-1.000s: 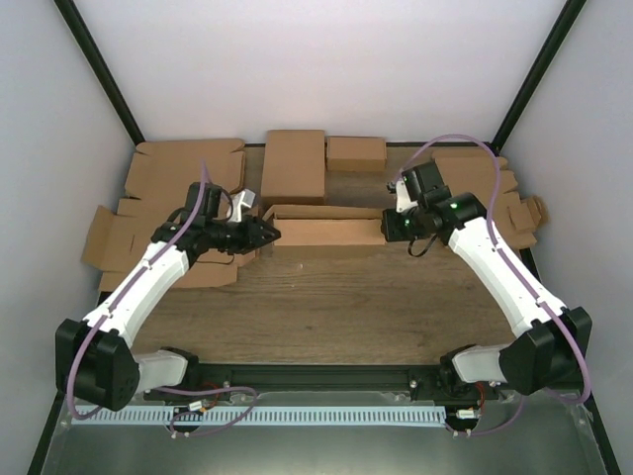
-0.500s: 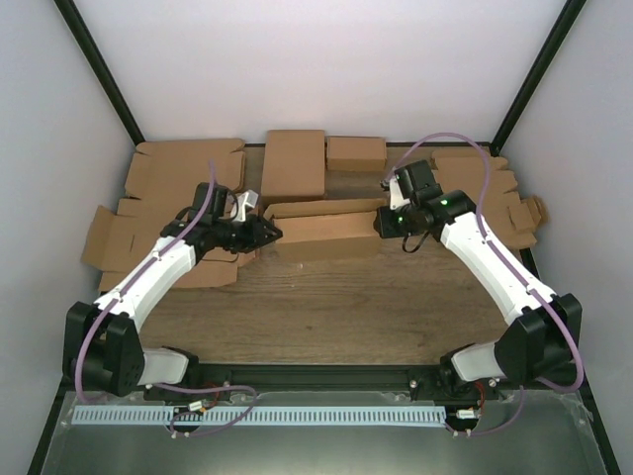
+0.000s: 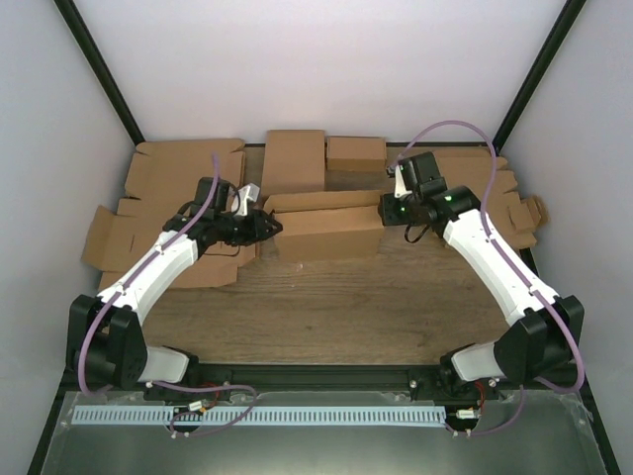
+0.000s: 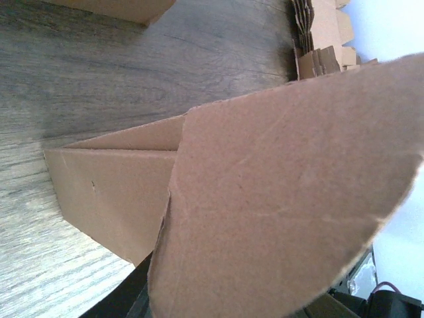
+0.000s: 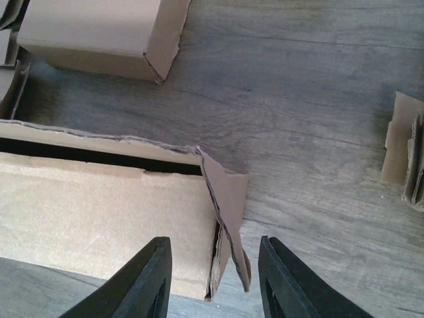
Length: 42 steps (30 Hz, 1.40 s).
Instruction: Fold the paper box
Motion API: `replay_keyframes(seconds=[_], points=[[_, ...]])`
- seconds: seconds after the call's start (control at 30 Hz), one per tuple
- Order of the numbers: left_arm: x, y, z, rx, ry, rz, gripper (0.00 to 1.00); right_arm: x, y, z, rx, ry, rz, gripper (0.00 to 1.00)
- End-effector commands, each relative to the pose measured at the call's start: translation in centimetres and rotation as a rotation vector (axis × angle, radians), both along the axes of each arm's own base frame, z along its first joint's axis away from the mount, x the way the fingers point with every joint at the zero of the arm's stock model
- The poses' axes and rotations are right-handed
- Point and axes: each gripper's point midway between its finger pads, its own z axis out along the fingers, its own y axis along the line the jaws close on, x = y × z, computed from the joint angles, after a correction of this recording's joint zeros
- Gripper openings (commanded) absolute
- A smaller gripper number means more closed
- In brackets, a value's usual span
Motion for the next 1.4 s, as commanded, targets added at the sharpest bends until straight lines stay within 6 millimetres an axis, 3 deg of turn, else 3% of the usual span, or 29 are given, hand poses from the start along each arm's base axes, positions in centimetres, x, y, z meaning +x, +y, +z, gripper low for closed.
replay_keyframes(seconds=[0.0, 0.07, 0.3, 1.37], points=[[0.1, 0.5, -0.9, 0.056, 0.003, 0.001, 0.33, 1.9, 0.3, 2.1, 0.002, -0.084, 0.001, 0.37], [0.2, 0.5, -0.9, 0.060, 0.002, 0.003, 0.33, 2.2, 0.4, 2.2, -0.007, -0.097, 0.016, 0.33], [0.4, 0.6, -1.1, 0.070, 0.004, 0.010, 0.33, 2.1, 0.4, 1.7, -0.015, -0.077, 0.021, 0.04], [0.4, 0.4, -1.2, 0.054, 0.003, 0.013, 0.33, -1.4, 0.5, -3.4, 0.079, 0.025, -0.045, 0.01]])
